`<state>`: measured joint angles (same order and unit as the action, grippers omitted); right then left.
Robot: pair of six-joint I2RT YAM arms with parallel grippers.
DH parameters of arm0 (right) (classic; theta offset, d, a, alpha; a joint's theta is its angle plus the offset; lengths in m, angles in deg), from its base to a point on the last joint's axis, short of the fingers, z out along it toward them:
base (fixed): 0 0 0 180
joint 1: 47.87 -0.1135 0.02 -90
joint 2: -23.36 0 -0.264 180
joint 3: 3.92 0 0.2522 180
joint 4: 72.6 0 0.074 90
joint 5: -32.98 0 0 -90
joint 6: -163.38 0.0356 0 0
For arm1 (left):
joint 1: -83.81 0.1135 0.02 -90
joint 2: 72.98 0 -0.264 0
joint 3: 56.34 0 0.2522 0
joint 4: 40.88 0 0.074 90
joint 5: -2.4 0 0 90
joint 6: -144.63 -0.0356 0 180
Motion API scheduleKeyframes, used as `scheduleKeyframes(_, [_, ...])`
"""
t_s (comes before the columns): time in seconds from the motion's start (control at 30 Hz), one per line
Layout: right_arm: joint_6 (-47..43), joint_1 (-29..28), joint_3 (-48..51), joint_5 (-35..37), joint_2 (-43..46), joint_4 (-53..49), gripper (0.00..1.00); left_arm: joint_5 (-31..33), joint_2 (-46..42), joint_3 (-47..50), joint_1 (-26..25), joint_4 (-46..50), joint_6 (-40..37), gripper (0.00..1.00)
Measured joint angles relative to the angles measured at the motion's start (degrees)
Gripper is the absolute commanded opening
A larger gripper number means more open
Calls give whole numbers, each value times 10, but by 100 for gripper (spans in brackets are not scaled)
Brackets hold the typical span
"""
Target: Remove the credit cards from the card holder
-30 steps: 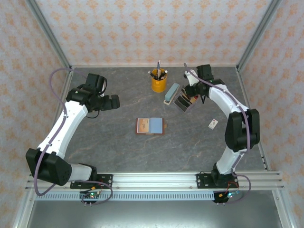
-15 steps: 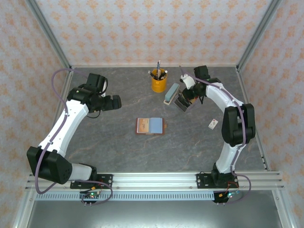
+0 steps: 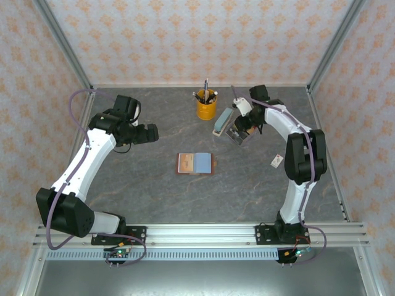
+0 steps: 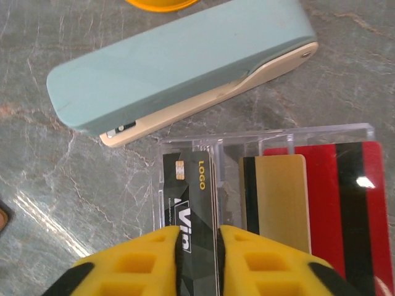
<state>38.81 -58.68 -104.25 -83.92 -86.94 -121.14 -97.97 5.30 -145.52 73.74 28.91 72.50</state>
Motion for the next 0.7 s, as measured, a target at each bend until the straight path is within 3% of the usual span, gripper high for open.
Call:
scheduleKeyframes(0.3, [82, 0, 12, 25, 47, 1, 40, -18, 0, 3, 0, -5, 1, 100])
scheduleKeyframes(0.43, [177, -3, 48, 28, 128, 16, 47, -32, 0, 20, 0, -19, 7, 100])
scheduleKeyframes(0.53, [265, -17, 71, 32, 179, 23, 46, -44, 0, 44, 0, -34, 20, 100])
scheduleKeyframes(0.7, [397, -84, 116, 50, 220, 42, 50, -59, -9, 94, 0, -61, 46, 100])
